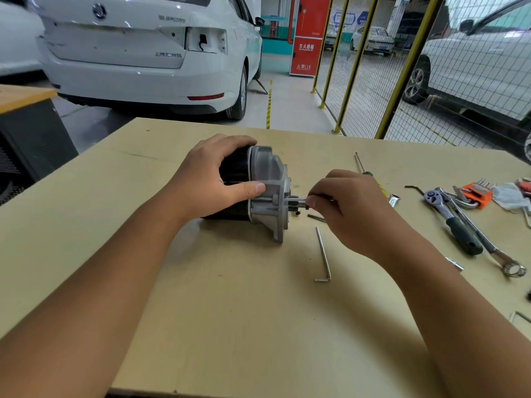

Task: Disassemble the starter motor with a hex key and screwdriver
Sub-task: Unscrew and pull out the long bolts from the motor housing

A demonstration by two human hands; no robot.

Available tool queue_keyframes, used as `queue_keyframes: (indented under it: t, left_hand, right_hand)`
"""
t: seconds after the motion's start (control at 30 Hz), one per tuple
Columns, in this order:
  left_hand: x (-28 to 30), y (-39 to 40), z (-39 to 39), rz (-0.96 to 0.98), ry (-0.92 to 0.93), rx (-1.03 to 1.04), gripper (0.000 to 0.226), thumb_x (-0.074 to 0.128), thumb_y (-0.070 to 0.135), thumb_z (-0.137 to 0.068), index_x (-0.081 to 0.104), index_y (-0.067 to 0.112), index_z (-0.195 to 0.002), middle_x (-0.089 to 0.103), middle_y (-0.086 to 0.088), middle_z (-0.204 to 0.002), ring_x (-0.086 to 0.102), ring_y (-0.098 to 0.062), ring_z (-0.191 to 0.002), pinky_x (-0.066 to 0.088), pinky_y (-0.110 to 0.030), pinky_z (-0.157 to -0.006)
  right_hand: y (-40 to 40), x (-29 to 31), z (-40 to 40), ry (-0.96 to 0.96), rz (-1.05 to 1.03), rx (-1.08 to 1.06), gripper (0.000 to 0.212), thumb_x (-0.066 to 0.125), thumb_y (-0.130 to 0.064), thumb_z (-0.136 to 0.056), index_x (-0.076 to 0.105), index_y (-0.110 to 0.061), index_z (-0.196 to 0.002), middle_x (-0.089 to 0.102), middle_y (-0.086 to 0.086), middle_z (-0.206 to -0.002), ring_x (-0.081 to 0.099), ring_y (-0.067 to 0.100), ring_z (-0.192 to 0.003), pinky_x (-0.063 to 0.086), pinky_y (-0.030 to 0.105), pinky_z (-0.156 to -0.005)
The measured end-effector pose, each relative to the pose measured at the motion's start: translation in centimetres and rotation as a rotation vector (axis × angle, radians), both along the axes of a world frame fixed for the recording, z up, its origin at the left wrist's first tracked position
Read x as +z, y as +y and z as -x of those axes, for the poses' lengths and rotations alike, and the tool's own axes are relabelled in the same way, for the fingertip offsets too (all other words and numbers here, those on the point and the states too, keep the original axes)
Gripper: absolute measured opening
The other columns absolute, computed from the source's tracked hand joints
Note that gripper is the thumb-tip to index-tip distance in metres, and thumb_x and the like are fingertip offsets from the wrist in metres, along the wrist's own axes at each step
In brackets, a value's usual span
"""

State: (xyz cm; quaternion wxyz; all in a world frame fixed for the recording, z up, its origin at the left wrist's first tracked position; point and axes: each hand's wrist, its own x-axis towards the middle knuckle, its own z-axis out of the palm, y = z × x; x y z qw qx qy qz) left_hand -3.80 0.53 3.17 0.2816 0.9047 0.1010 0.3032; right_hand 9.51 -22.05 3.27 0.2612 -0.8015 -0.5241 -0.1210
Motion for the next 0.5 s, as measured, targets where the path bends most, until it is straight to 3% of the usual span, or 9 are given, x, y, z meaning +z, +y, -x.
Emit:
queue_keyframes:
  t: [0.07, 0.17, 0.23, 0.33, 0.43, 0.5]
  left_hand:
    - [0.1, -0.13, -0.01, 0.001, 0.007, 0.0, 0.081, 0.08, 0.053, -0.067, 0.06, 0.028, -0.141, 0.062, 0.006, -0.13, 0.056, -0.02, -0.123, 0.045, -0.046, -0.109]
    - [0.16, -0.08, 0.03, 0.015, 0.011, -0.001, 0.084, 0.083, 0.054, -0.063, 0.06, 0.03, -0.14, 0.062, 0.007, -0.13, 0.056, -0.019, -0.123, 0.045, -0.045, -0.109]
    - [0.15, 0.01, 0.05, 0.015, 0.012, -0.005, 0.086, 0.084, 0.054, -0.061, 0.06, 0.031, -0.14, 0.061, 0.008, -0.13, 0.056, -0.018, -0.123, 0.046, -0.044, -0.109]
    - [0.01, 0.02, 0.02, 0.011, 0.013, -0.011, 0.089, 0.085, 0.054, -0.06, 0.06, 0.03, -0.141, 0.061, 0.008, -0.13, 0.056, -0.017, -0.123, 0.046, -0.043, -0.109]
    - [0.06, 0.02, 0.18, 0.021, 0.02, -0.019, 0.091, 0.086, 0.054, -0.059, 0.059, 0.029, -0.142, 0.061, 0.007, -0.131, 0.056, -0.018, -0.124, 0.046, -0.046, -0.109]
    - [0.08, 0.09, 0.2, 0.013, 0.021, -0.024, 0.089, 0.085, 0.055, -0.061, 0.059, 0.029, -0.143, 0.061, 0.007, -0.131, 0.056, -0.019, -0.124, 0.046, -0.046, -0.108]
  right_hand:
    - [-0.15, -0.05, 0.23, -0.054, 0.022, -0.066, 0.013, 0.067, -0.026, -0.095, 0.078, -0.021, -0.092, 0.066, -0.007, -0.087, 0.058, 0.021, -0.087, 0.045, 0.038, -0.079]
    - [-0.22, 0.21, 0.64, -0.123, -0.002, -0.127, 0.005, 0.074, -0.034, -0.089, 0.075, -0.031, -0.086, 0.066, -0.015, -0.086, 0.051, 0.019, -0.092, 0.038, 0.043, -0.084]
    - [-0.18, 0.16, 0.54, -0.087, -0.012, -0.073, 0.006, 0.077, -0.03, -0.086, 0.073, -0.026, -0.084, 0.064, -0.013, -0.085, 0.055, 0.019, -0.086, 0.045, 0.046, -0.082]
    - [-0.02, -0.25, 0.13, -0.01, -0.037, 0.011, 0.006, 0.076, -0.022, -0.088, 0.071, -0.02, -0.085, 0.062, -0.007, -0.08, 0.058, 0.017, -0.076, 0.049, 0.034, -0.07]
    - [-0.12, -0.38, 0.17, 0.03, -0.05, 0.011, 0.009, 0.07, -0.027, -0.093, 0.072, -0.022, -0.086, 0.059, -0.008, -0.076, 0.055, 0.004, -0.073, 0.034, 0.012, -0.063]
    - [-0.07, -0.4, 0.03, 0.047, -0.031, 0.007, 0.017, 0.065, -0.026, -0.096, 0.074, -0.016, -0.086, 0.059, -0.005, -0.074, 0.053, 0.003, -0.072, 0.031, 0.008, -0.062]
